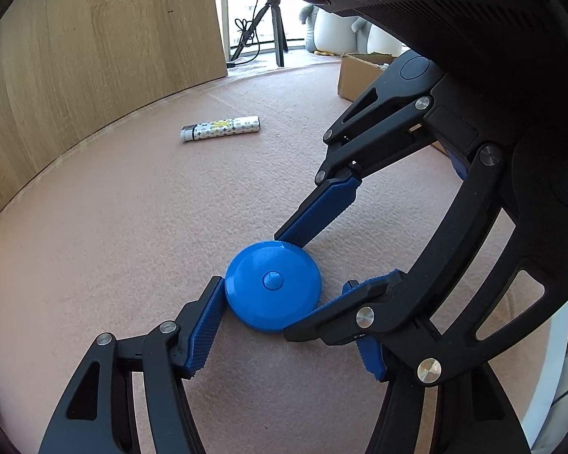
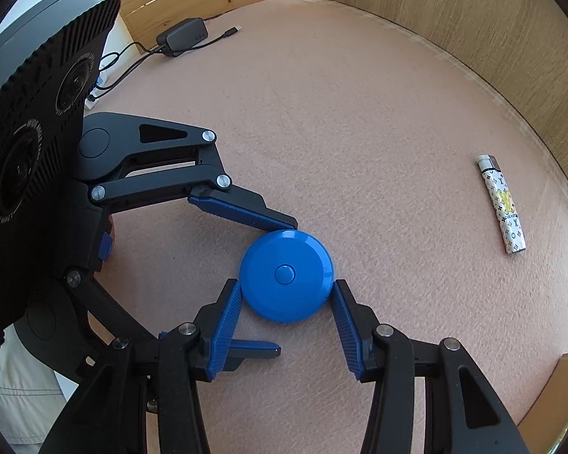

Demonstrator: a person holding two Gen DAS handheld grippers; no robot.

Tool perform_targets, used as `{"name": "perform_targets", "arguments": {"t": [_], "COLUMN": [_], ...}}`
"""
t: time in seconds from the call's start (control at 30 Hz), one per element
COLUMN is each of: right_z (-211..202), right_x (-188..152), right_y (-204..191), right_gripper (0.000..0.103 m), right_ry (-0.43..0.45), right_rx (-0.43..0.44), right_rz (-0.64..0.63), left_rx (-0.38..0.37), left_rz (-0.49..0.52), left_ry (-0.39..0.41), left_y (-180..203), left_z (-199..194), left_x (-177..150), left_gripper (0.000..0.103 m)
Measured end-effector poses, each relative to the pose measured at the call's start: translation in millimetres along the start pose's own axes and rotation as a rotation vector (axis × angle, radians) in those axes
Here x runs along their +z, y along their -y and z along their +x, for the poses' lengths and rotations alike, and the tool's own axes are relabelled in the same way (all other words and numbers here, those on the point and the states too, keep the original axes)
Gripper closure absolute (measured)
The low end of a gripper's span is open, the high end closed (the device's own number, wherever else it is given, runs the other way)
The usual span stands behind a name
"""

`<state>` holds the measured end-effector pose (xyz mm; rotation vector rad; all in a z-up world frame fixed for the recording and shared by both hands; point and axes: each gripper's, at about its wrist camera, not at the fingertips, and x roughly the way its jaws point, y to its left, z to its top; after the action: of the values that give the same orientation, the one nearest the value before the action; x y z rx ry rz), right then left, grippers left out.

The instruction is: Organize objects

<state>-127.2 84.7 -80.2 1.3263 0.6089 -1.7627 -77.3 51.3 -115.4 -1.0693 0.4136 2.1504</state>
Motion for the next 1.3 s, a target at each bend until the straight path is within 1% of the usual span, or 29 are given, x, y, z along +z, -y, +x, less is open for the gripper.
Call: {"name": "perform_targets", "arguments": {"t": [0.17, 0.3, 0.43, 0.5, 0.57, 0.67, 0.77, 0.9, 1.0, 1.17, 1.3], "right_z": [-1, -8, -28, -36, -44, -61, -76, -94, -105, -124, -146], "right_x": [1, 3, -2, -4, -9, -5, -9, -27, -40, -63, -89], "right_y": [-2, -5, -2, 6, 6, 7, 7, 14, 22, 41, 64], "right_gripper": [0.059, 0.059, 0.059, 0.059, 0.059, 0.059, 0.059, 0.059, 0.059, 0.059, 0.059], "right_ry": [0.000, 0.009, 0.038, 0.051, 0.062, 0.081, 0.102, 0.115, 0.125, 0.143, 0.158], "right_rx": [-0.004, 0.005, 0.003, -0.004, -0.019, -0.041, -0.061, -0.079, -0.092, -0.123, -0.152], "right_rz": [0.005, 0.012, 0.023, 0.022, 0.021, 0.023, 0.028, 0.039, 0.059, 0.110, 0.161], "left_rx": [0.018, 0.027, 0.041, 0.045, 0.050, 0.049, 0.048, 0.035, 0.019, -0.012, -0.048], "left_rz": [0.030, 0.043, 0.074, 0.091, 0.108, 0.123, 0.146, 0.173, 0.205, 0.272, 0.325], "left_ry": [0.000, 0.016, 0.029, 0.033, 0.043, 0.062, 0.067, 0.071, 0.074, 0.081, 0.095], "left_y": [6, 10, 17, 20, 24, 30, 39, 56, 71, 104, 135], "left_z": [-3, -15, -26, -30, -34, -39, -37, -34, -28, -13, 2], "left_x": [6, 16, 32, 40, 50, 60, 69, 81, 96, 132, 163], "left_gripper": [0.038, 0.038, 0.038, 0.038, 0.038, 0.038, 0.038, 0.038, 0.038, 0.038, 0.038]}}
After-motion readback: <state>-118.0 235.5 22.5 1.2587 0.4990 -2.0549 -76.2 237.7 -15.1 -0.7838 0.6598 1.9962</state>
